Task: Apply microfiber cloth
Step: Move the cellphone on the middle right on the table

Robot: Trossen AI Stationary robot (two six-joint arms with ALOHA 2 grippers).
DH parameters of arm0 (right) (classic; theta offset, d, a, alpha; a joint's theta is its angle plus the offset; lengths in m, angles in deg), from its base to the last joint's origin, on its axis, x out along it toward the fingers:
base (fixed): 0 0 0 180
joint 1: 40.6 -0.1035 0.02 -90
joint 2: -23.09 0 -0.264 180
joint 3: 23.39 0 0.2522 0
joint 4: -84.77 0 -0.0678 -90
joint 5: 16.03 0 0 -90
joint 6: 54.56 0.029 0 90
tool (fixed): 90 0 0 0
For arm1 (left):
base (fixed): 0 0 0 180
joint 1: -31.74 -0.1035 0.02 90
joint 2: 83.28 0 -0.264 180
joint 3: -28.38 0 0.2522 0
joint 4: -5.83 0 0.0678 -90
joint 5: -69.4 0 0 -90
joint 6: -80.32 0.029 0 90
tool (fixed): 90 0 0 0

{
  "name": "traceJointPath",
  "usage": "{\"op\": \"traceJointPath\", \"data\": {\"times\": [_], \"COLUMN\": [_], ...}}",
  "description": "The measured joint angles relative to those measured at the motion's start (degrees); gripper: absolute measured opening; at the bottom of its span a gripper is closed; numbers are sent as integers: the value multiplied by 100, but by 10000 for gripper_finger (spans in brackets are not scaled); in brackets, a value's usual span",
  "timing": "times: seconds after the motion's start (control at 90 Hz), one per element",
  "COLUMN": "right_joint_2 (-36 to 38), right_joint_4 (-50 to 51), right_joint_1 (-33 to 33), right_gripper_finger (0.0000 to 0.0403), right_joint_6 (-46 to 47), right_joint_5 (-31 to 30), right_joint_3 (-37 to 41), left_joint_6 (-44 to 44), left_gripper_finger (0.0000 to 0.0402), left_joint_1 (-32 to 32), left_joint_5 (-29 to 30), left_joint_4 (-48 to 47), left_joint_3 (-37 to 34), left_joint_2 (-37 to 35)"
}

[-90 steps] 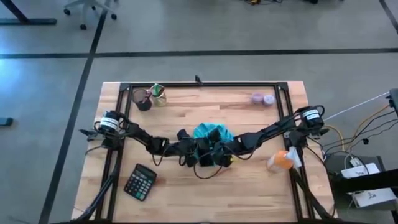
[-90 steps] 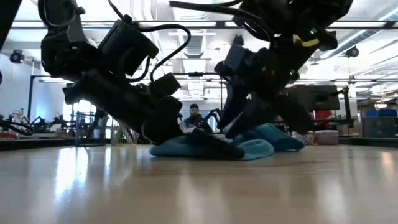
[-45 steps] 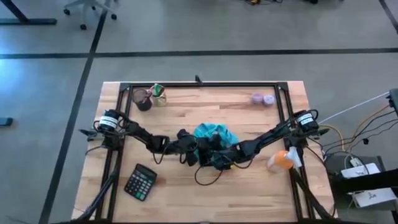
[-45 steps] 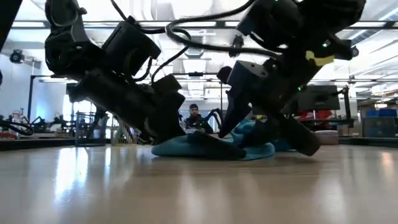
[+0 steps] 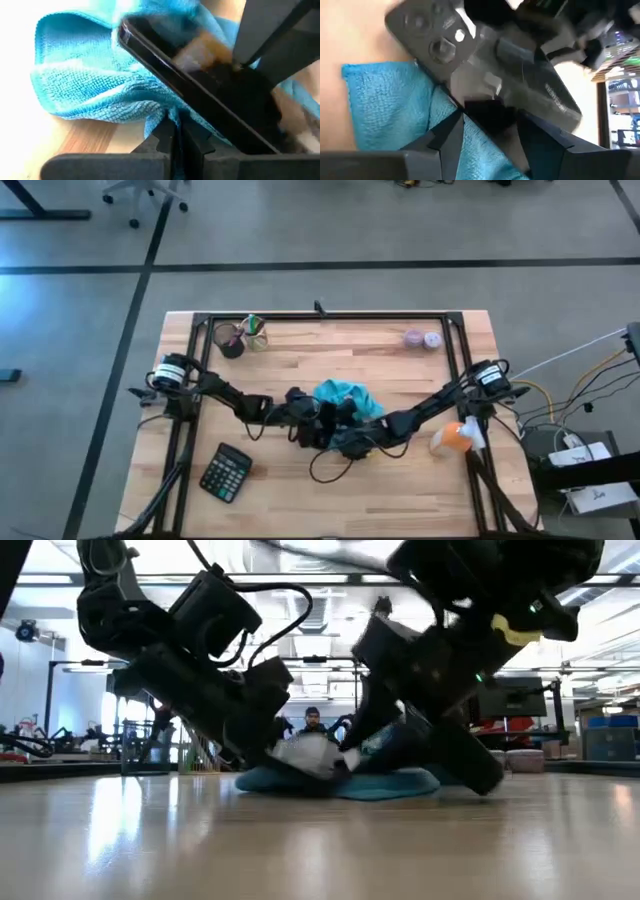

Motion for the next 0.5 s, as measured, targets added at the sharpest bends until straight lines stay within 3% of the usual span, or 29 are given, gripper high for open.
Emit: {"op": "traceJointPath", "data": {"times": [0.278, 0.5], "right_joint_2": [166, 322], "right_joint_4": [129, 57], "right_joint_1": [-112, -356], "right_gripper_finger": [168, 172], "right_joint_6": [-60, -338], "right_joint_5": [-472, -441], "right_joint_3": [2, -4], "left_joint_6": [93, 207], "left_gripper_finger": [0, 0], "left_joint_1": [-11, -15], "left_joint_5": [35, 131], "left_joint_4": [-15, -25], "left_joint_3": [0, 0], "left_joint_2": [-2, -2]}}
